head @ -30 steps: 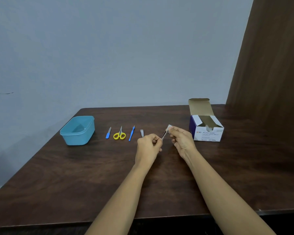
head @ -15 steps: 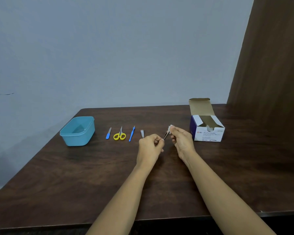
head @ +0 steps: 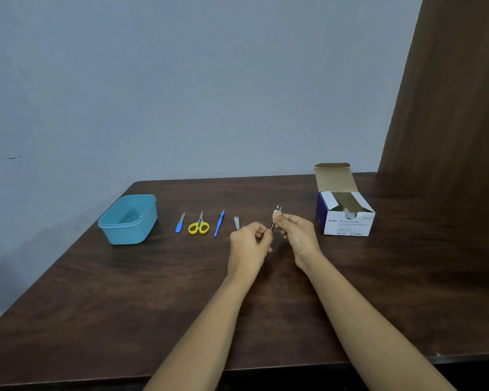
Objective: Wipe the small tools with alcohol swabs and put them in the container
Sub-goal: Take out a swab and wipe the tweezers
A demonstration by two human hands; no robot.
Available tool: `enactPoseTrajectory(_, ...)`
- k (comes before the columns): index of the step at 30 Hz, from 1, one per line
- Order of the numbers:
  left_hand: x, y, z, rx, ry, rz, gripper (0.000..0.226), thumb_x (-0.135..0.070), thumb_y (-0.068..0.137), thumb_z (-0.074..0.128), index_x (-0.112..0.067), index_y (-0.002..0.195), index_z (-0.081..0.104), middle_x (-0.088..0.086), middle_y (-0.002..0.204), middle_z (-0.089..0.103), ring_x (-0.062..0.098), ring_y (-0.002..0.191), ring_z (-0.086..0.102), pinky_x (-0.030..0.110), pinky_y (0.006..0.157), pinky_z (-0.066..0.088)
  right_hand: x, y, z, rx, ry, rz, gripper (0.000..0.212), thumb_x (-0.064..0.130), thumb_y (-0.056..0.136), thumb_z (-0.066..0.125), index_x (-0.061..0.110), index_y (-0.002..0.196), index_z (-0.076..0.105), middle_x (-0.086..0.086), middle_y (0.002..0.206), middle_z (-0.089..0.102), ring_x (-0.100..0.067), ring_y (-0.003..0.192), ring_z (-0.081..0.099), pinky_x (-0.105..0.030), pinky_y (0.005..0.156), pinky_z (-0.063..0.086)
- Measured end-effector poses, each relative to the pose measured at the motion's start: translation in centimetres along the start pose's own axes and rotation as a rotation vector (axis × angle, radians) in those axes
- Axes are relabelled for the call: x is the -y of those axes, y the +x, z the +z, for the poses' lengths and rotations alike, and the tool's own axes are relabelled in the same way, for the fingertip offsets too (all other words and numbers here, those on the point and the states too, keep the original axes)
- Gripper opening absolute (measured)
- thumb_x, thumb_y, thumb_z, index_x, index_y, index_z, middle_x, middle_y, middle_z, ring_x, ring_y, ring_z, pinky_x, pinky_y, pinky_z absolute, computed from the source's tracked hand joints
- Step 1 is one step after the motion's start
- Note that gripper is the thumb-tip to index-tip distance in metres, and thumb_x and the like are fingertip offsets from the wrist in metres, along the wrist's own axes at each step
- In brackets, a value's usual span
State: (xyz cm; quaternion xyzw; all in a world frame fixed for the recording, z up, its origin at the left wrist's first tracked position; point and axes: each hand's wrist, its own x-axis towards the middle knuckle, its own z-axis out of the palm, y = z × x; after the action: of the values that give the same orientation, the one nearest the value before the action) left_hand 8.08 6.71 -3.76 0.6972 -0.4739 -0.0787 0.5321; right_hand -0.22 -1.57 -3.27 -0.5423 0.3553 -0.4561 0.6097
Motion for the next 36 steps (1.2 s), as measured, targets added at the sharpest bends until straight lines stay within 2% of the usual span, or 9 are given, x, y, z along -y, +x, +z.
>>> enactPoseTrajectory(4, 0.2, 0.0, -0.1, -0.005, 0.024, 0.001, 0.012, -0.013, 0.09, 0.058, -0.01, 0.083, 0.067, -0.009, 0.061, 0.06, -0.006, 0.049, 0.06, 0.008, 0.055, 0.046, 0.3, -0.1, -0.1, 0.038, -0.054, 0.002, 0.013, 0.018, 0.092, 0.061, 0.009, 0.09, 0.071, 0.006, 0.078, 0.065, -0.002, 0.071, 0.053, -0.013, 0.064, 0.041)
enactPoseTrajectory(9, 0.2, 0.2, -0.1, -0.028, 0.019, 0.005, 0.013, -0.015, 0.091, 0.059, -0.01, 0.083, 0.067, -0.008, 0.062, 0.06, -0.007, 0.049, 0.06, 0.008, 0.055, 0.047, 0.7, -0.1, -0.4, 0.111, -0.059, 0.051, 0.006, 0.013, 0.087, 0.067, 0.011, 0.091, 0.072, 0.006, 0.087, 0.069, -0.003, 0.081, 0.057, -0.018, 0.07, 0.039)
enactPoseTrajectory(15, 0.2, 0.3, 0.1, -0.055, 0.006, 0.012, 0.013, -0.012, 0.09, 0.059, -0.007, 0.081, 0.067, -0.009, 0.057, 0.059, -0.006, 0.049, 0.06, 0.008, 0.054, 0.046, 1.2, -0.6, -0.1, 0.074, -0.002, 0.064, 0.014, 0.008, 0.081, 0.073, 0.007, 0.095, 0.072, 0.003, 0.087, 0.071, -0.001, 0.076, 0.059, -0.016, 0.067, 0.04)
enactPoseTrajectory(19, 0.2, 0.4, 0.1, -0.047, 0.009, 0.017, 0.013, -0.012, 0.091, 0.06, -0.008, 0.08, 0.066, -0.01, 0.06, 0.059, -0.007, 0.049, 0.06, 0.006, 0.053, 0.044, 1.0, -0.7, 0.0, 0.001, 0.031, 0.069, 0.022, 0.008, 0.078, 0.076, 0.012, 0.099, 0.069, 0.001, 0.095, 0.072, -0.006, 0.081, 0.06, -0.02, 0.067, 0.041)
enactPoseTrajectory(23, 0.3, 0.4, -0.1, -0.036, 0.033, -0.006, 0.014, -0.012, 0.091, 0.058, -0.011, 0.08, 0.066, -0.011, 0.061, 0.058, -0.005, 0.049, 0.06, 0.006, 0.053, 0.043, 1.1, -0.9, 0.3, -0.007, 0.015, 0.063, 0.009, 0.006, 0.084, 0.07, 0.015, 0.085, 0.07, 0.004, 0.08, 0.069, -0.004, 0.069, 0.057, -0.017, 0.061, 0.04)
enactPoseTrajectory(25, 0.4, 0.4, 0.0, -0.035, 0.05, -0.007, 0.013, -0.013, 0.091, 0.058, -0.012, 0.081, 0.066, -0.011, 0.062, 0.058, -0.001, 0.052, 0.062, 0.007, 0.054, 0.044, 1.1, -0.9, 0.4, -0.012, -0.002, 0.057, 0.009, 0.006, 0.087, 0.066, 0.014, 0.086, 0.071, 0.006, 0.075, 0.067, -0.002, 0.065, 0.054, -0.014, 0.057, 0.04)
enactPoseTrajectory(28, 0.5, 0.5, 0.0, -0.051, 0.082, -0.005, 0.013, -0.013, 0.091, 0.058, -0.011, 0.083, 0.067, -0.007, 0.063, 0.061, 0.009, 0.059, 0.067, 0.019, 0.062, 0.051, 1.1, -0.7, 0.5, -0.026, -0.017, 0.092, 0.01, 0.013, 0.09, 0.064, 0.012, 0.096, 0.072, 0.005, 0.075, 0.065, -0.005, 0.066, 0.051, -0.018, 0.06, 0.04)
enactPoseTrajectory(33, 0.4, 0.4, 0.2, -0.035, 0.124, 0.021, 0.011, -0.013, 0.092, 0.058, -0.012, 0.085, 0.066, 0.002, 0.074, 0.065, 0.013, 0.067, 0.067, 0.025, 0.066, 0.053, 1.1, -1.0, 0.7, -0.008, -0.033, 0.073, 0.02, 0.022, 0.081, 0.075, 0.008, 0.095, 0.072, 0.004, 0.079, 0.068, -0.004, 0.072, 0.058, -0.018, 0.07, 0.043)
enactPoseTrajectory(36, 0.4, 0.4, 0.3, -0.048, 0.132, 0.032, 0.01, -0.014, 0.092, 0.059, -0.012, 0.086, 0.067, 0.0, 0.074, 0.065, 0.013, 0.067, 0.067, 0.025, 0.066, 0.054, 1.1, -1.2, 0.7, -0.051, -0.038, 0.05, 0.018, 0.019, 0.08, 0.076, 0.007, 0.094, 0.073, 0.004, 0.08, 0.07, -0.002, 0.07, 0.06, -0.016, 0.062, 0.041)
